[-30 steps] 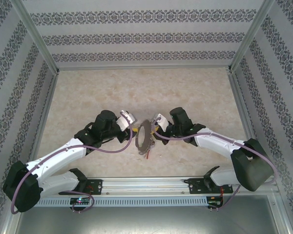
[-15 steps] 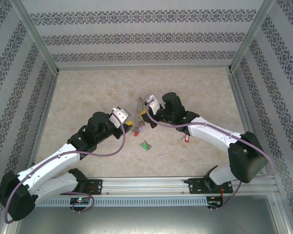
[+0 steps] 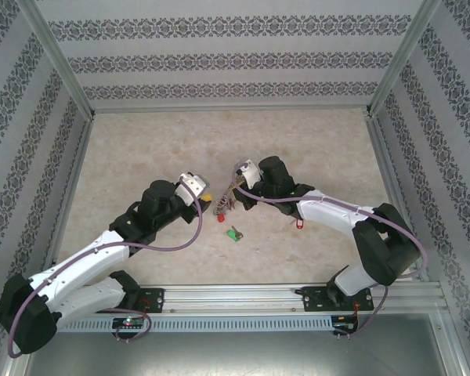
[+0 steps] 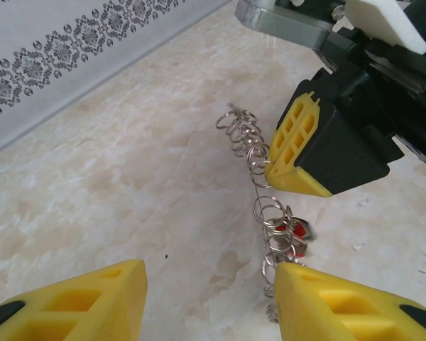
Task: Put the keys on the keyring
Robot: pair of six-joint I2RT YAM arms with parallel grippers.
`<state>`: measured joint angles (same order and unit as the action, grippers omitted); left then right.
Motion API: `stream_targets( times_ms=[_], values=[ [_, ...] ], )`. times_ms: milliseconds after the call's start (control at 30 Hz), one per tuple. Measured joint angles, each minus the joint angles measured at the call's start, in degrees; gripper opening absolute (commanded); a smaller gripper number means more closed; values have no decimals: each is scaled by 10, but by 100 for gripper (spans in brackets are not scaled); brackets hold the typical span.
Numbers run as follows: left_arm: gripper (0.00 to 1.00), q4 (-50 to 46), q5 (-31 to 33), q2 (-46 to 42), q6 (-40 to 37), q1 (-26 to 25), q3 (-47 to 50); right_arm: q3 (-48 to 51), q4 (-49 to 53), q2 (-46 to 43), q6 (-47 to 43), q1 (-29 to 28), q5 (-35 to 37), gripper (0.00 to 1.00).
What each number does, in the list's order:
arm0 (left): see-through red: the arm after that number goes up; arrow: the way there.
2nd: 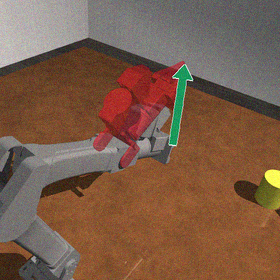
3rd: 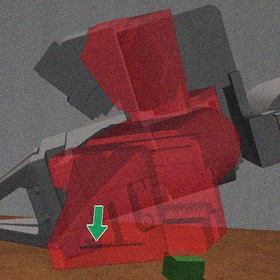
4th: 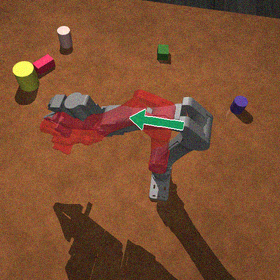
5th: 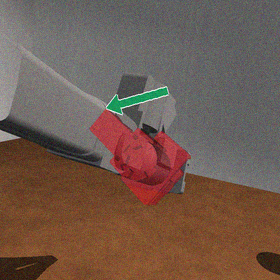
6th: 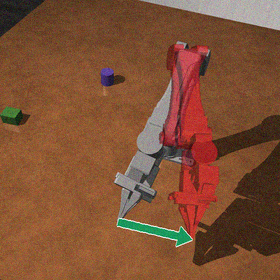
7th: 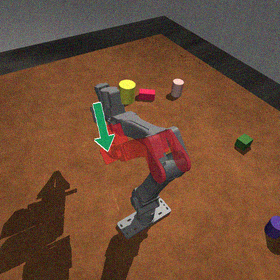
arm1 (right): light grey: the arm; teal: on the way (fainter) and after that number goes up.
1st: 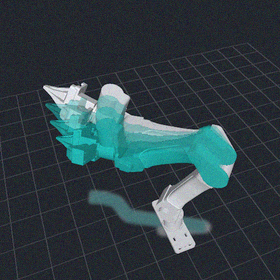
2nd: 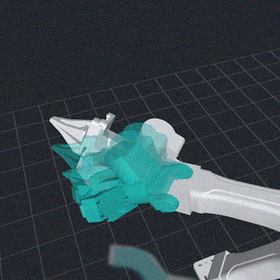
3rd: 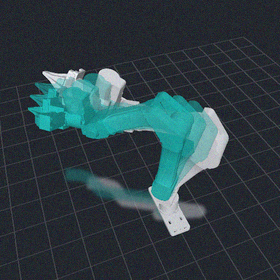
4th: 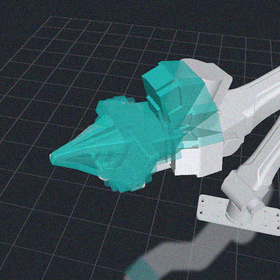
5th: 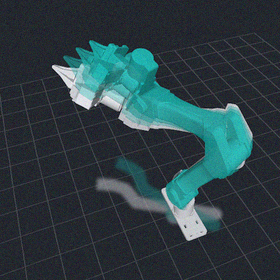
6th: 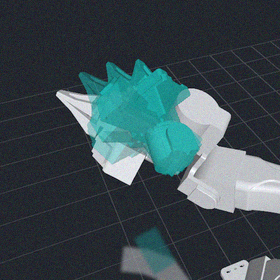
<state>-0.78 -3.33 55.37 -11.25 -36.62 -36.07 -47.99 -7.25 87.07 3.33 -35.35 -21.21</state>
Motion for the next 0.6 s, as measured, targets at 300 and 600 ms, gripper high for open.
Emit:
stream_targets(
  times_ms=[300,600],
  values=[
    [52,0,0,9,2,0,0,7,-8,-3,10,9,21,0],
    [51,0,0,10,2,0,0,20,5,-25,10,12,28,0]
  ],
)
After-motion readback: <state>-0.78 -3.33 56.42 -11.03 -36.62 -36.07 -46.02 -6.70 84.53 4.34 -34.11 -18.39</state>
